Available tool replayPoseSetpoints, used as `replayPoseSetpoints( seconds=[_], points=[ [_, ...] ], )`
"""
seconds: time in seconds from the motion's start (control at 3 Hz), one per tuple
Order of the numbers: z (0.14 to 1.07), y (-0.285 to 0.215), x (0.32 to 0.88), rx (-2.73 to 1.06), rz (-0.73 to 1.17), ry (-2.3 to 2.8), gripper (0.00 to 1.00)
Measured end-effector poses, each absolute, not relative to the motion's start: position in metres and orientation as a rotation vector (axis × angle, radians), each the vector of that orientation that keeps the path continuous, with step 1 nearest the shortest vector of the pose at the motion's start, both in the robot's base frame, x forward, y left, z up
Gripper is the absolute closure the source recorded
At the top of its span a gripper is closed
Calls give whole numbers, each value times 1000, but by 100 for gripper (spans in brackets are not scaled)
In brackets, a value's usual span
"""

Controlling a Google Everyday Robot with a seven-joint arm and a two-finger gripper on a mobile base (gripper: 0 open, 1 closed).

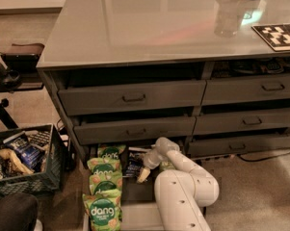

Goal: Pick blue chip bag from bottom drawer and place on counter

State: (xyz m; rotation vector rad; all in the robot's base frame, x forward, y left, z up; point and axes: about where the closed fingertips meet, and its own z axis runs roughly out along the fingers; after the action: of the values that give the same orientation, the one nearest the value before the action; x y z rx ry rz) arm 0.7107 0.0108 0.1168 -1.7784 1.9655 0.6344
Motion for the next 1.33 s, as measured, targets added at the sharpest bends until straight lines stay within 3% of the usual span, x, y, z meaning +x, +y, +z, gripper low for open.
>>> replayPoseSetpoints(
  seconds=[1.0,1.33],
  points=[
    [141,3,695,-1819,678,1877,88],
    [182,-2,685,-1867,669,1760,100]
  ],
)
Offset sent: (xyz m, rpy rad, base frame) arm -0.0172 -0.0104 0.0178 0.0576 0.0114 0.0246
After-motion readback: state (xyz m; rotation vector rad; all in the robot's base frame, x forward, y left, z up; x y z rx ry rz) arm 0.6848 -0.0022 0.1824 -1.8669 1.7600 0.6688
